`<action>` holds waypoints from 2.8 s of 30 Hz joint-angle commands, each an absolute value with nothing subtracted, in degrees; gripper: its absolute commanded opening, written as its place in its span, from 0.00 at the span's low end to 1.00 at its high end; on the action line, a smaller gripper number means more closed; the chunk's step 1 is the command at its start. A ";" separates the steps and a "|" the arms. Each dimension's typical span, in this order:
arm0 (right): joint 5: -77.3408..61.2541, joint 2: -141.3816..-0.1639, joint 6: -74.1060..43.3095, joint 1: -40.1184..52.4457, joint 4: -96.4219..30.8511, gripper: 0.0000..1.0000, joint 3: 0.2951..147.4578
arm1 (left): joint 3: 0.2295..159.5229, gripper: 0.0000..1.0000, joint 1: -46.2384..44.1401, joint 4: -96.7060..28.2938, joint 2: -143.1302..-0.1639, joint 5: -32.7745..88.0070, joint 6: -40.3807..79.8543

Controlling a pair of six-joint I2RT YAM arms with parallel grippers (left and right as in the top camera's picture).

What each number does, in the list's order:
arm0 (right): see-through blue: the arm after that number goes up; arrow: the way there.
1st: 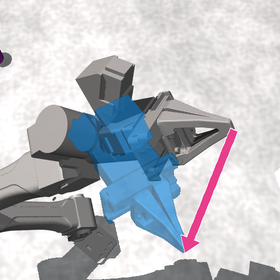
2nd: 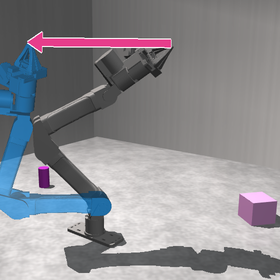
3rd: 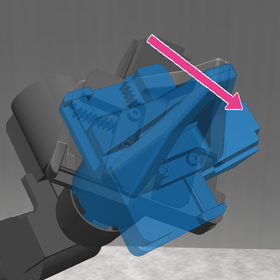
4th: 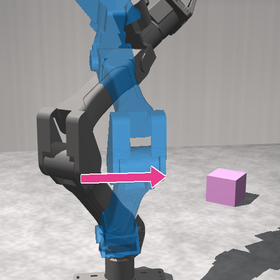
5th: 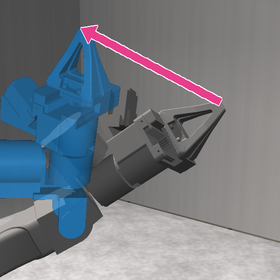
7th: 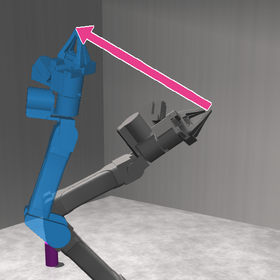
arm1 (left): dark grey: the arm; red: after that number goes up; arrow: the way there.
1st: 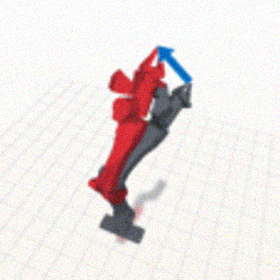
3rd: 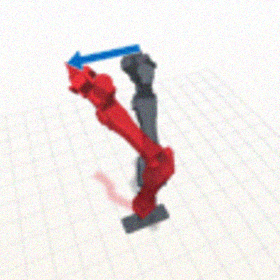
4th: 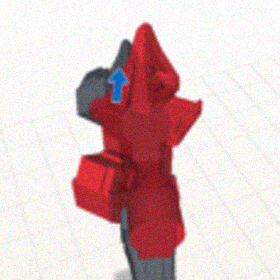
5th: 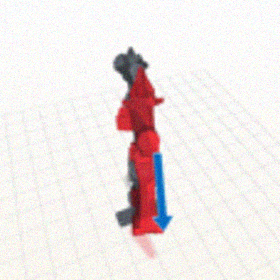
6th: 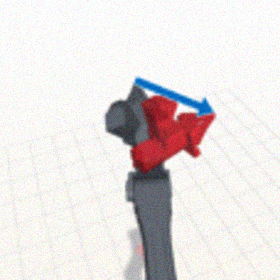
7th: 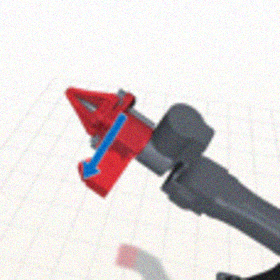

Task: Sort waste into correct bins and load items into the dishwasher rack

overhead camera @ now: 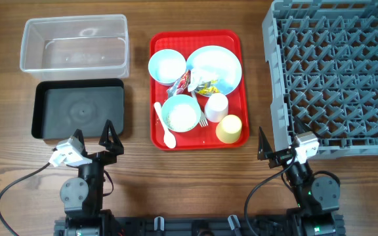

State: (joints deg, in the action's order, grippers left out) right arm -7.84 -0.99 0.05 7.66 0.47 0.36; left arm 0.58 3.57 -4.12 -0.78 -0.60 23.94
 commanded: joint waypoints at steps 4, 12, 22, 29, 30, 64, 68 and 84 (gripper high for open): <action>-7.05 -0.54 0.43 7.31 0.54 1.00 0.30 | 0.34 1.00 4.08 -4.12 -0.16 -0.95 24.27; -7.05 -0.54 0.43 7.29 0.54 1.00 0.30 | 0.34 1.00 4.08 -4.12 -0.16 -0.95 24.27; -7.05 -0.54 0.43 7.31 0.54 1.00 0.30 | 0.34 1.00 4.08 -4.12 -0.16 -0.95 24.27; -7.05 -0.54 0.43 7.29 0.56 1.00 0.30 | 0.34 1.00 4.08 -4.12 -0.16 -0.95 24.29; -7.07 -0.54 0.40 7.29 0.58 1.00 0.30 | 0.34 1.00 4.08 -4.05 -0.16 -0.95 24.29; -10.68 -0.58 -8.58 7.29 18.85 1.00 20.78 | 41.60 1.00 3.99 -20.08 -26.26 20.03 10.41; -9.85 -1.91 -5.89 7.29 11.38 1.00 29.08 | 55.51 1.00 3.97 -30.74 -37.78 20.18 9.17; -10.35 -44.99 -3.11 7.29 -47.94 1.00 72.36 | 85.58 1.00 -10.50 -53.21 -79.99 14.74 -1.52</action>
State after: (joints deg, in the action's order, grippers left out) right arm -10.59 -36.64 -3.95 7.64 -42.96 66.76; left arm 84.66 -6.31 -52.60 -74.94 19.73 1.50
